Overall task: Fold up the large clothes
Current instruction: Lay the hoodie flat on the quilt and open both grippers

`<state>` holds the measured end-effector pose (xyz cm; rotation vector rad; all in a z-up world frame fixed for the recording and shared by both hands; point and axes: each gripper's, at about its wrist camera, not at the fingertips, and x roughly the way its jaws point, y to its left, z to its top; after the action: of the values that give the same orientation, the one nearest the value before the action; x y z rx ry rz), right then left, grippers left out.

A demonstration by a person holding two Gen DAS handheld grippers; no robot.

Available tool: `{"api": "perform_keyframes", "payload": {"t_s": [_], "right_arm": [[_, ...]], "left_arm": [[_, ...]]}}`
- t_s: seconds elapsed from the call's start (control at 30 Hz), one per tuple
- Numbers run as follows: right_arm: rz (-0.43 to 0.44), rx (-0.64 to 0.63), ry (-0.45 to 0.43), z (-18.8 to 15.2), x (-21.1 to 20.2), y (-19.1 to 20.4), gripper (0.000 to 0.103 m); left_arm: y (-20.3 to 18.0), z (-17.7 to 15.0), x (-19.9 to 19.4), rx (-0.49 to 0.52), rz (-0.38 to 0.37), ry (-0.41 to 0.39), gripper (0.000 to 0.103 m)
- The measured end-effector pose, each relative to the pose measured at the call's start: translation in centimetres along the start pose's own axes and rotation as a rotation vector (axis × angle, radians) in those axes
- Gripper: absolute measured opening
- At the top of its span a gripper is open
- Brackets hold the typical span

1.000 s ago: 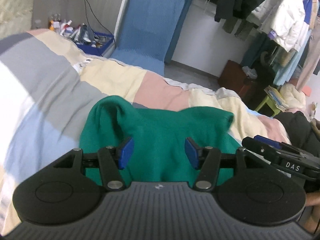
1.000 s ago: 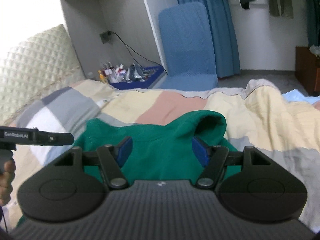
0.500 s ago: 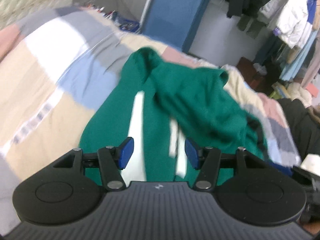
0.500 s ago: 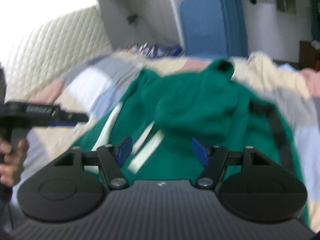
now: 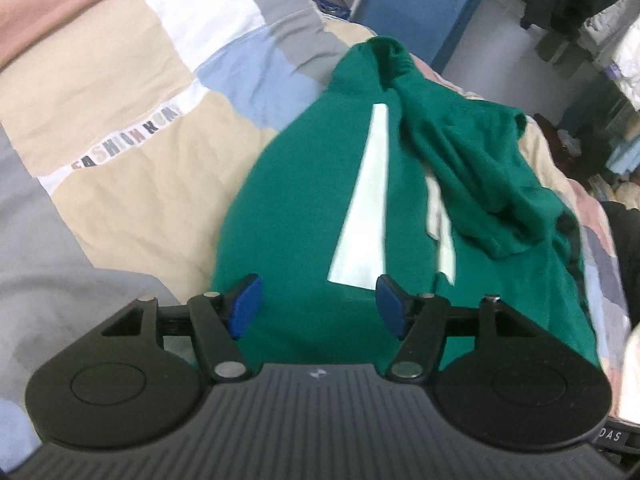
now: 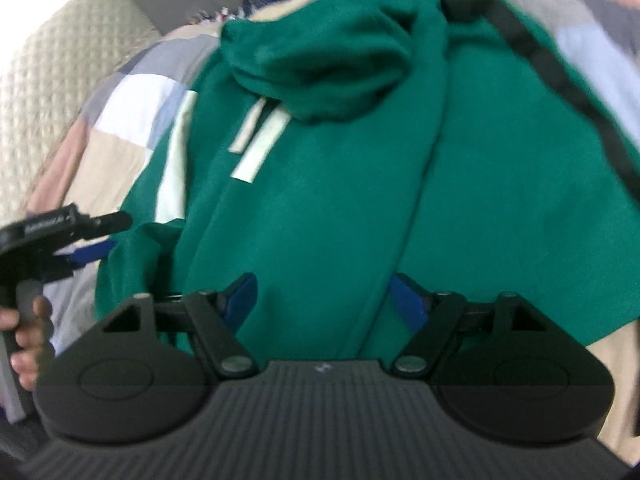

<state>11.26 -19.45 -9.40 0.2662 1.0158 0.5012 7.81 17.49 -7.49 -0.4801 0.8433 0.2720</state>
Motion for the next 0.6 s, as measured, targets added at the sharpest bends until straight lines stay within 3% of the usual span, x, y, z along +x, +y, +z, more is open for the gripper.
{"api": "perform_keyframes", "payload": {"t_s": [0.1, 0.27, 0.37, 0.47, 0.5, 0.6], "right_arm": [[0.056, 0.071, 0.026, -0.2, 1.3, -0.8, 0.077], [0.351, 0.130, 0.042, 0.0, 2.2, -0.1, 0.078], [0.379, 0.128, 0.066, 0.0, 3.3, 0.2, 0.077], [0.323, 0.069, 0.106, -0.5, 4.6, 1.0, 0.074], [0.298, 0.023, 0.097, -0.8, 4.6, 1.7, 0.067], [0.203, -0.112, 0.045, -0.9, 3.5, 3.4, 0.020]], "left_arm": [[0.3, 0.3, 0.6, -0.011, 0.016, 0.001, 0.069], [1.0, 0.5, 1.6, -0.025, 0.012, 0.021, 0.072], [0.9, 0.7, 2.3, -0.021, 0.011, 0.028, 0.074], [0.1, 0.7, 2.7, 0.003, 0.004, 0.026, 0.078], [-0.2, 0.8, 2.9, 0.014, 0.002, 0.023, 0.078], [-0.8, 0.4, 2.6, 0.042, -0.008, 0.013, 0.081]]}}
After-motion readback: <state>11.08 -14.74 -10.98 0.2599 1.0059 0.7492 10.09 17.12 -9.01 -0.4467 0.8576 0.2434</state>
